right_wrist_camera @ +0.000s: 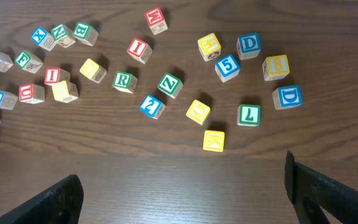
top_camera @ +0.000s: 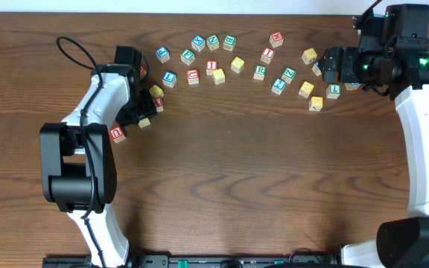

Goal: Spell out CORL
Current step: 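Close the left gripper on the yellow C block and lift it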

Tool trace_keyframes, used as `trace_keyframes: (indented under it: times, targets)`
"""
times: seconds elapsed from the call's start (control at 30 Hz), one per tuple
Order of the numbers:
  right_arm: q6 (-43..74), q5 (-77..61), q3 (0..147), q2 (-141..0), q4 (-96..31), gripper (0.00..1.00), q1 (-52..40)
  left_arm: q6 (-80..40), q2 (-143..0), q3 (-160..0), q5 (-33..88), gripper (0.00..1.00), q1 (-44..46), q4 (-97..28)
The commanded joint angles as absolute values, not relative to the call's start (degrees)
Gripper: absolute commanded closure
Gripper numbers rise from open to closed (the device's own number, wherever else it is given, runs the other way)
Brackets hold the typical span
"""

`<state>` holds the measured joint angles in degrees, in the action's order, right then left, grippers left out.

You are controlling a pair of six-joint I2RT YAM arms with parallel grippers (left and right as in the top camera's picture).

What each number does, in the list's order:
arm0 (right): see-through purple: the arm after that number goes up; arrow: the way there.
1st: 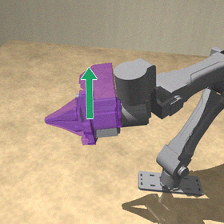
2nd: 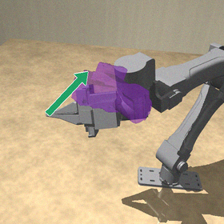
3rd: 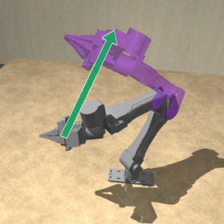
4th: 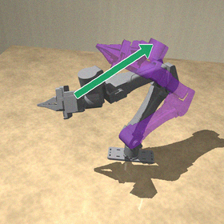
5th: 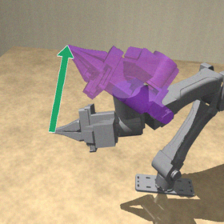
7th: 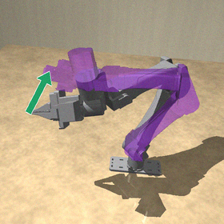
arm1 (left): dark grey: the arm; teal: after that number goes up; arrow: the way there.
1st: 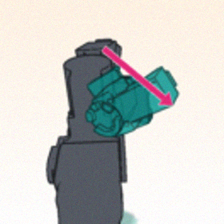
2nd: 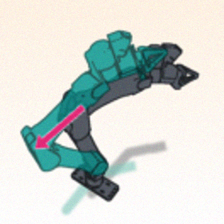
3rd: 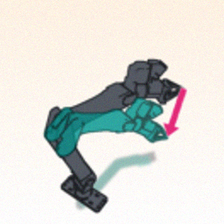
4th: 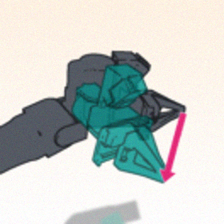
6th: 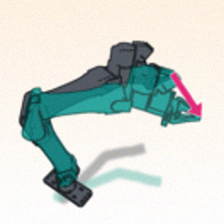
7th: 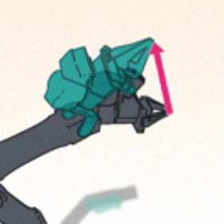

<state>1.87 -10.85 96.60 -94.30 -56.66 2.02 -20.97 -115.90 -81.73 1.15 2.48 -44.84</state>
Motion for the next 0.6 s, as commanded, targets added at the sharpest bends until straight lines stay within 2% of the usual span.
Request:
trace_keyframes:
  times: [0.0, 0.13, 0.23, 0.57]
  targets:
    - [1.0, -10.6, 96.5, -94.8, -56.7, 0.01, 1.8, -21.7, -116.7, -80.3, 1.0, 0.45, 2.7, -44.4]
    - [1.0, -10.7, 96.5, -94.8, -56.5, 0.01, 1.8, -21.7, -116.7, -80.1, 1.0, 0.49, 2.7, -43.9]
    - [1.0, -10.7, 96.5, -94.8, -56.6, 0.01, 1.8, -21.7, -116.7, -80.0, 1.0, 0.57, 2.7, -43.4]
    - [1.0, -10.6, 96.5, -94.8, -56.6, 0.01, 1.8, -21.7, -116.8, -80.0, 1.0, 0.58, 2.7, -42.7]
